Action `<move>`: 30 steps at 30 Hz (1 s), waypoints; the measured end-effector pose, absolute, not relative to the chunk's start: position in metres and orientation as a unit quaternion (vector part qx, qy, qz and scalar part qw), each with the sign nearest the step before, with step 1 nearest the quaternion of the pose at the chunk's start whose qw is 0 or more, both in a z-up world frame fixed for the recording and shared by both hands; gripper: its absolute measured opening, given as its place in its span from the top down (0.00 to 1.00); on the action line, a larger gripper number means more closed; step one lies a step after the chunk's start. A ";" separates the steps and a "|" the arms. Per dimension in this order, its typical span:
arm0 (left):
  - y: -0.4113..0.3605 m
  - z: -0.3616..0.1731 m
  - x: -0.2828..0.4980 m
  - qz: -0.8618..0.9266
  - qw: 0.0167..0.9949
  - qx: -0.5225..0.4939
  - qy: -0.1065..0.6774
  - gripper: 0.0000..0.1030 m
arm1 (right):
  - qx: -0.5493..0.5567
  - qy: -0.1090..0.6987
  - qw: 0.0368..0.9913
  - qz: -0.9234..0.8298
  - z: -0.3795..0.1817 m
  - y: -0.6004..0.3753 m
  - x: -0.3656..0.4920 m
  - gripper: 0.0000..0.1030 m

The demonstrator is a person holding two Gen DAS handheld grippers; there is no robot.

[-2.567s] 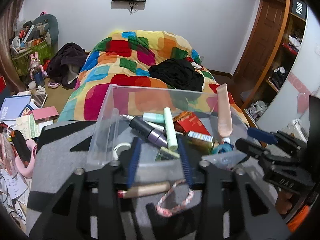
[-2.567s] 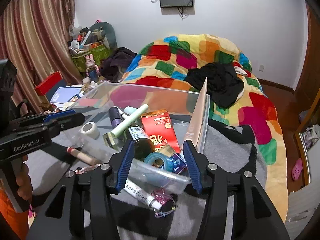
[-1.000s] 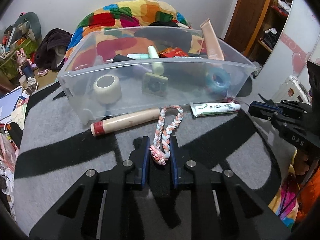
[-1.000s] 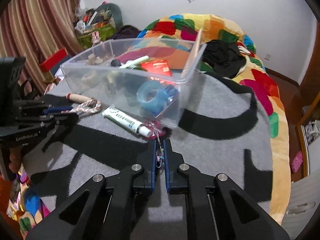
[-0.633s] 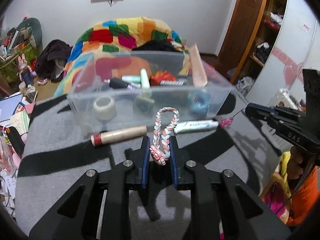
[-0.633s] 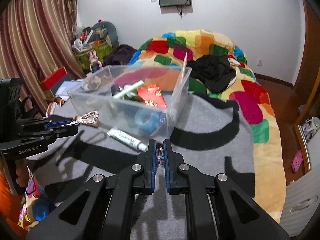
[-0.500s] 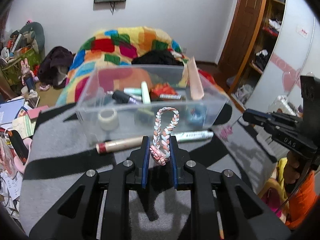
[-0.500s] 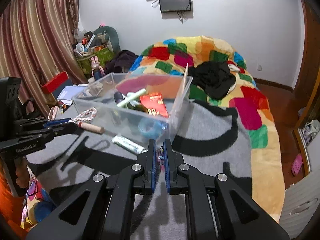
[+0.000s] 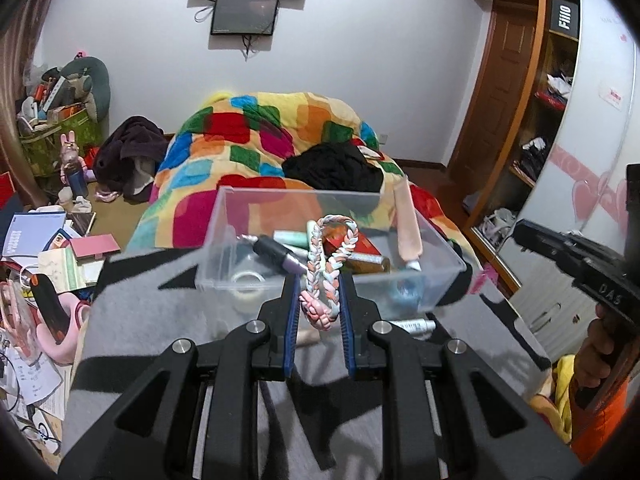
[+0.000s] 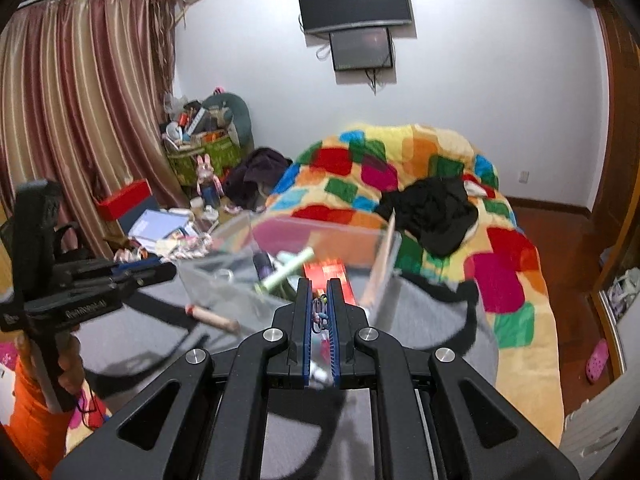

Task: Organize objects
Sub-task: 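Drop the charm and braided rope loop into the clear box with both grippers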

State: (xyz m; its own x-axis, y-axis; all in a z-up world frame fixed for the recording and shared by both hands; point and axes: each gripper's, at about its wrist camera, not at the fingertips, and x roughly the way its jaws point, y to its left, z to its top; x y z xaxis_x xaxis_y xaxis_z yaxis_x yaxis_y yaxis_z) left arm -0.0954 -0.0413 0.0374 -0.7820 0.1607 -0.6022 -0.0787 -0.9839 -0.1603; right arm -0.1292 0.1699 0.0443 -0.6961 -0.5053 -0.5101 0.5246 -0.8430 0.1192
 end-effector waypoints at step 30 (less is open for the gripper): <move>-0.052 0.002 -0.171 0.917 0.034 -0.390 -0.076 0.80 | 0.370 0.039 0.255 -0.892 -0.018 0.126 -0.210 0.93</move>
State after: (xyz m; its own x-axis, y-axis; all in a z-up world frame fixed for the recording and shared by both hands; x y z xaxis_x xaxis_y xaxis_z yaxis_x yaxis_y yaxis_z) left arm -0.1710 -0.0519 0.0018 -0.6938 0.1206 -0.7100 -0.0024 -0.9862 -0.1653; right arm -0.2097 0.1261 -0.0177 -0.5956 -0.4264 -0.6808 0.4844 -0.8667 0.1191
